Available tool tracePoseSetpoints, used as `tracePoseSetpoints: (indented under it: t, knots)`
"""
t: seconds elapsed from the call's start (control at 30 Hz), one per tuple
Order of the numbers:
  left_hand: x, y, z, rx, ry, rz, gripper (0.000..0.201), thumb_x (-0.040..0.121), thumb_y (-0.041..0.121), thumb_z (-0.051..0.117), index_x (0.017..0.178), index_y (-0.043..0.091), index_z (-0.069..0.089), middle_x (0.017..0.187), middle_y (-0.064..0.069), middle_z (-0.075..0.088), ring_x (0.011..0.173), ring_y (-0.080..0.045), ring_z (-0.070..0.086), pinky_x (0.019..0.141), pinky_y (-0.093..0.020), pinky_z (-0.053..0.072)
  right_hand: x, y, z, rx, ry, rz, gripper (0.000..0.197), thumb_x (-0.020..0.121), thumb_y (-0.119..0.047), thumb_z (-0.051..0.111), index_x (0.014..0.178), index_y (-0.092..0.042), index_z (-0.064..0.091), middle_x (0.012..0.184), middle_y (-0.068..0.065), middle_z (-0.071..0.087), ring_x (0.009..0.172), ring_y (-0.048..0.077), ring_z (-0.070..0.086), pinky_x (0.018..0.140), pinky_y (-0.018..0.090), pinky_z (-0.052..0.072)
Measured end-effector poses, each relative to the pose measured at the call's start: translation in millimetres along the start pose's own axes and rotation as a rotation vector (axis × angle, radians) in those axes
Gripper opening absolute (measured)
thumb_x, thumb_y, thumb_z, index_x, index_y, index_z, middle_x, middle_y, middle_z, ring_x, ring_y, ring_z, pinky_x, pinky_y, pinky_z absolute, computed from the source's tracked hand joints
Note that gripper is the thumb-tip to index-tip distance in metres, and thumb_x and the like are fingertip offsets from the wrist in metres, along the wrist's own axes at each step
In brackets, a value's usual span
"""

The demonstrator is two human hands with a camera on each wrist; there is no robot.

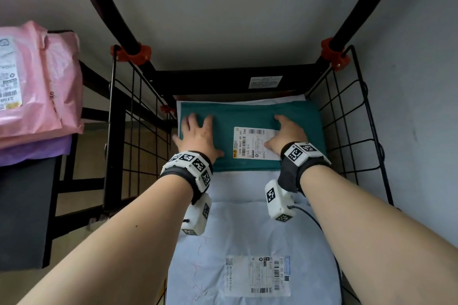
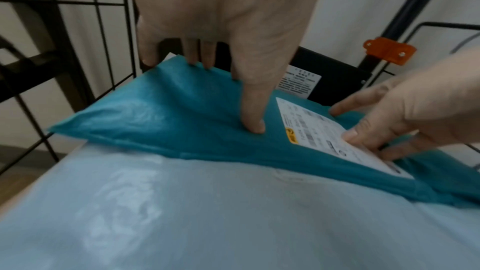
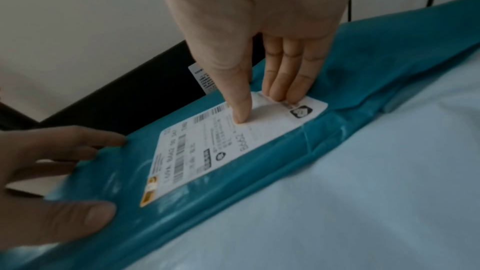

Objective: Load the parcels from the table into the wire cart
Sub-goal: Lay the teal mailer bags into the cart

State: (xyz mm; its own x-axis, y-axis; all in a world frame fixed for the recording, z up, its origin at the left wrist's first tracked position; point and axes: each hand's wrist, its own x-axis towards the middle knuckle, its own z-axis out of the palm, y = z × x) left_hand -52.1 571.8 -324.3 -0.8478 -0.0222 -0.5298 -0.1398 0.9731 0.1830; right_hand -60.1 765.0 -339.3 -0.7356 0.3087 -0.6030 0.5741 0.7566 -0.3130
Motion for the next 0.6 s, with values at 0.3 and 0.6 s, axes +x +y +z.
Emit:
tracePoseSetpoints:
  t: [0.3,0.6]
  knots:
    - [9,-4,3,-0.218,-0.074,-0.215,0.122,0.066,0.031,0.084,0.151,0.032,-0.003,0.156,-0.015,-0.012,0.142,-0.037,0.006,0.111,-0.053,0.029,6,0,5,0.029,-0.032,-0.015,0.085,0.077,-0.012,0.073,0.148,-0.029,0.028,0.142,0.007,0.043,0.126,0.026,0.049,0.1,0.031,0.042]
    - [8,-16,5,-0.368,-0.035,-0.299,0.126,0.062,0.028,0.087,0.15,0.033,-0.003,0.149,-0.015,0.012,0.139,-0.035,0.015,0.111,-0.047,0.027,3,21,-18,0.01,0.171,0.191,0.101,0.069,-0.04,0.08,0.148,-0.027,0.019,0.154,0.014,0.016,0.14,0.035,0.02,0.113,0.05,0.024]
